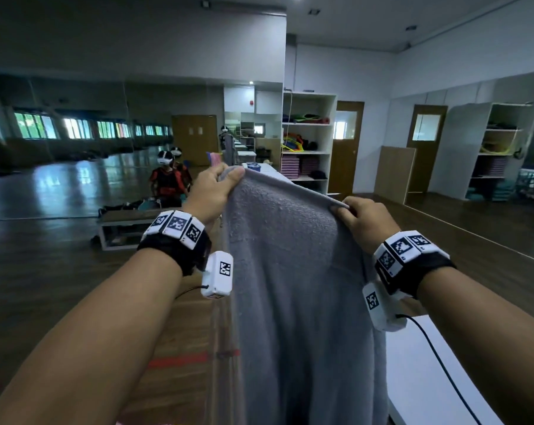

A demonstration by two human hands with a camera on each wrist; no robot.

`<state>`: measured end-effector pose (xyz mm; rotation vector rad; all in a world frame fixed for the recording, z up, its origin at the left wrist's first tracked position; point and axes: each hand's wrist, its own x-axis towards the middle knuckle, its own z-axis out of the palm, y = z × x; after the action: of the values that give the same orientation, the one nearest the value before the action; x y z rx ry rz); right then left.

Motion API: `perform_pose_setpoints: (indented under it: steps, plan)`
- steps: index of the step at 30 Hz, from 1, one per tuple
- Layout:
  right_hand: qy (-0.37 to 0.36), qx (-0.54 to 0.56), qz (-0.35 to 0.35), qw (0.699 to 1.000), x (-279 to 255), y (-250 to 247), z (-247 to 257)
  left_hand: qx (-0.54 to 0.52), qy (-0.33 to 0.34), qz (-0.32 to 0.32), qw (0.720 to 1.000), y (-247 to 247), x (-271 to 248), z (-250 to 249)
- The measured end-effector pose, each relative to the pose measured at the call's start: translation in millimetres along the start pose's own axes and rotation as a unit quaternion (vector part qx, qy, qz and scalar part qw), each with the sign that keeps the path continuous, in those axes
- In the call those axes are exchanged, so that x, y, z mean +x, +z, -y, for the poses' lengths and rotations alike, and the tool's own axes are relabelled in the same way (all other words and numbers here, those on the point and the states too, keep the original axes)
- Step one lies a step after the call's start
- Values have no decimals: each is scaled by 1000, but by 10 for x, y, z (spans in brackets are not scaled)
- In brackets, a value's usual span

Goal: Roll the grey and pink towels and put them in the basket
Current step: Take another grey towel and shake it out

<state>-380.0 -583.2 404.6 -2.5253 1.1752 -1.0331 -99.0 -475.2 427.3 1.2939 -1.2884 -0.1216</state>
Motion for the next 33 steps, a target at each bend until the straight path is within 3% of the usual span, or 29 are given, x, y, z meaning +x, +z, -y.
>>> perform_pose_setpoints:
  steps: [2,5,10,15,19,22,27,31,33]
  plan:
    - [12,-8,42,999,-9,156,-69,-63,-8,-48,997,30,63,-27]
    - [48,-34,90,994,-97,422,-353,-69,-10,-78,994,23,170,-57]
    - [107,-36,113,987,-151,576,-874,76,13,-85,993,-40,271,53]
    - [71,67,54,994,146,365,-926,247,1,57,967,342,211,44]
    - [27,147,-5,989,411,184,-783,298,-5,221,929,958,128,-69]
    - [-7,166,-21,986,571,105,-685,291,5,270,918,1482,83,-128]
    - [-38,149,-21,988,704,20,-848,311,53,200,928,2075,156,-39]
    - [-22,80,17,996,652,10,-1342,322,59,112,938,1925,380,22]
    - [-19,73,58,995,587,95,-1527,376,72,98,919,1865,432,51]
